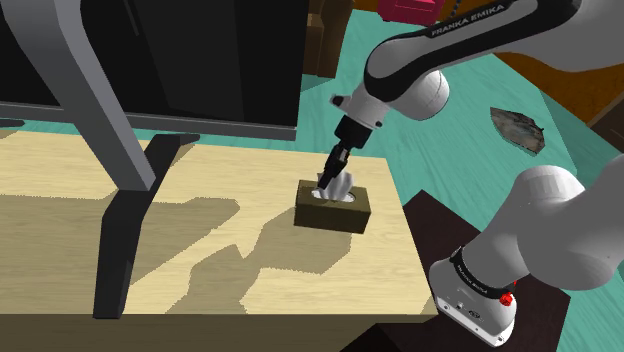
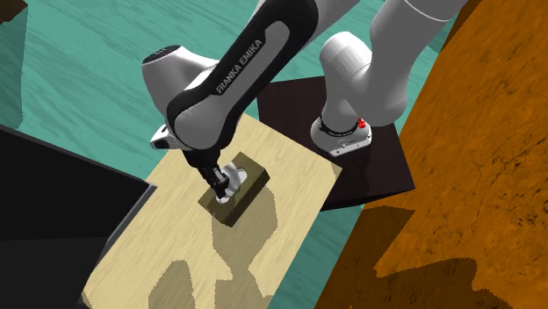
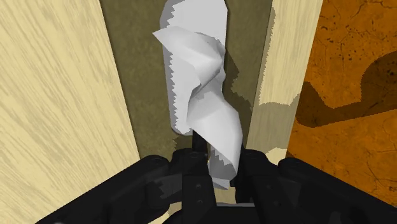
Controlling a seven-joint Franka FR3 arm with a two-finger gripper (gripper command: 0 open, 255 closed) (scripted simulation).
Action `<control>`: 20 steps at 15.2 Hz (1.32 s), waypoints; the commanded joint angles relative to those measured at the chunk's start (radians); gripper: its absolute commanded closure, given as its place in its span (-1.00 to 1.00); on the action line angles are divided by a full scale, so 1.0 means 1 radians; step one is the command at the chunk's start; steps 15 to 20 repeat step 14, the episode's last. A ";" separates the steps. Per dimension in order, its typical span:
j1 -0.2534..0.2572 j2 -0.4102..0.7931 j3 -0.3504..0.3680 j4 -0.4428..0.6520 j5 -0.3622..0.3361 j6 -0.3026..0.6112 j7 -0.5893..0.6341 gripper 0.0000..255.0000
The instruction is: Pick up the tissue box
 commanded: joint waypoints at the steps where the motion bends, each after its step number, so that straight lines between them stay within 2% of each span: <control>1: -0.005 -0.021 0.004 0.008 -0.019 -0.022 0.027 1.00; 12: -0.031 -0.114 0.015 0.074 -0.100 -0.150 0.143 1.00; 20: -0.032 -0.115 0.015 0.075 -0.101 -0.152 0.144 1.00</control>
